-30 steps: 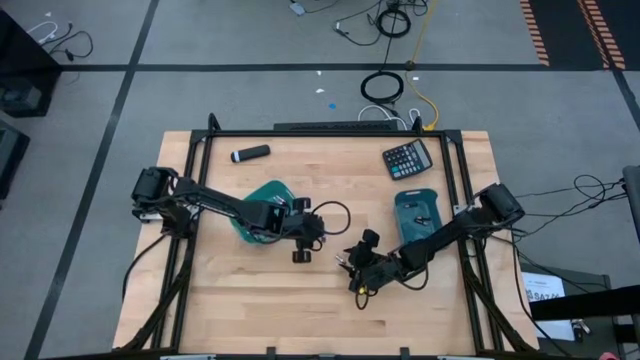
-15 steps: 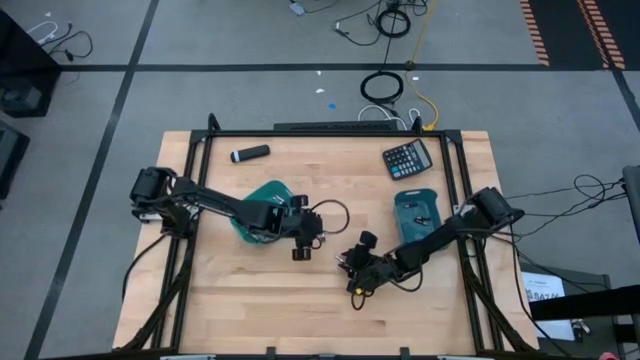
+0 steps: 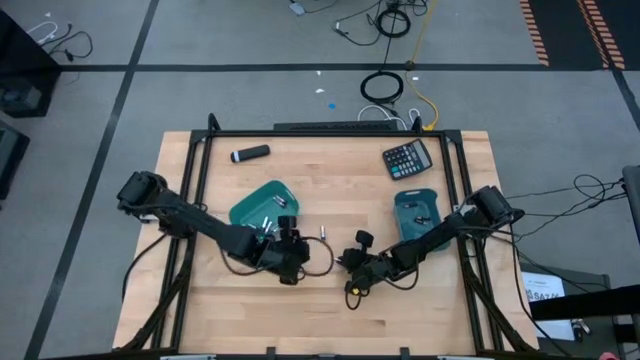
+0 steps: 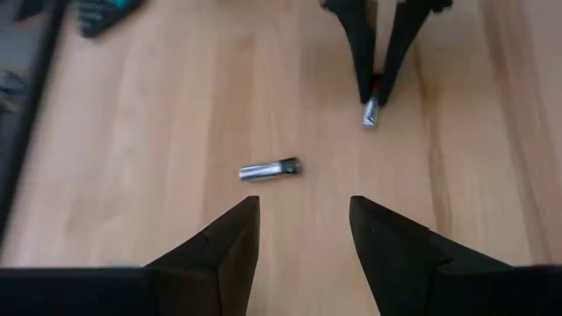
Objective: Sort batteries
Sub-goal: Put the white battery into the green bin
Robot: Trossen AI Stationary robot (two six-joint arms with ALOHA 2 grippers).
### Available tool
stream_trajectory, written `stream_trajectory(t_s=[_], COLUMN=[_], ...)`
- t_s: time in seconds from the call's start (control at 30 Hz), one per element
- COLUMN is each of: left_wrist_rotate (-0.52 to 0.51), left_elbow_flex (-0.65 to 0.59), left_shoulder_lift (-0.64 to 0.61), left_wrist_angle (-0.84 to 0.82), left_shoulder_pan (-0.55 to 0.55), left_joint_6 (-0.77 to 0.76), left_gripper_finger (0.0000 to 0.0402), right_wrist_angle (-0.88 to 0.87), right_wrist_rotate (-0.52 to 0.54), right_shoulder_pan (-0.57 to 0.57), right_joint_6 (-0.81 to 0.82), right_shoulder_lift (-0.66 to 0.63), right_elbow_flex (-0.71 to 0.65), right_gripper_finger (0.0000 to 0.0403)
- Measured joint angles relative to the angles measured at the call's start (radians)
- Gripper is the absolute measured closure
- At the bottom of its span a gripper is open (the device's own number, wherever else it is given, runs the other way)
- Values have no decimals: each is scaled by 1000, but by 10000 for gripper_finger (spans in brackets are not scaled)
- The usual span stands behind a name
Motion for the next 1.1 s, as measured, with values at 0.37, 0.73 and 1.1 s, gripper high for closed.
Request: stream_trajectory(t_s=[0.37,0.73,1.1], left_wrist_rotate=[-352,-496,-619], left_elbow_flex=[-58,-128,-128], left_shoulder_lift=[-210,-374,-383], left_wrist_angle=[-102,-366,-659], left_shoulder_pan=[-238,-340,-404], left_joint_6=[-129,-467,-660], left_gripper_finger=[212,212,212], right_wrist_angle=[-143,-151,63], right_wrist_rotate=[-58,-154,-382], right_shoulder_pan=[-40,-257,-492], right_joint_6=[-169,-521,-605], right_shoulder_lift=[10,7,6], right_elbow_flex=[139,395,443], right_gripper_finger=[398,398,391])
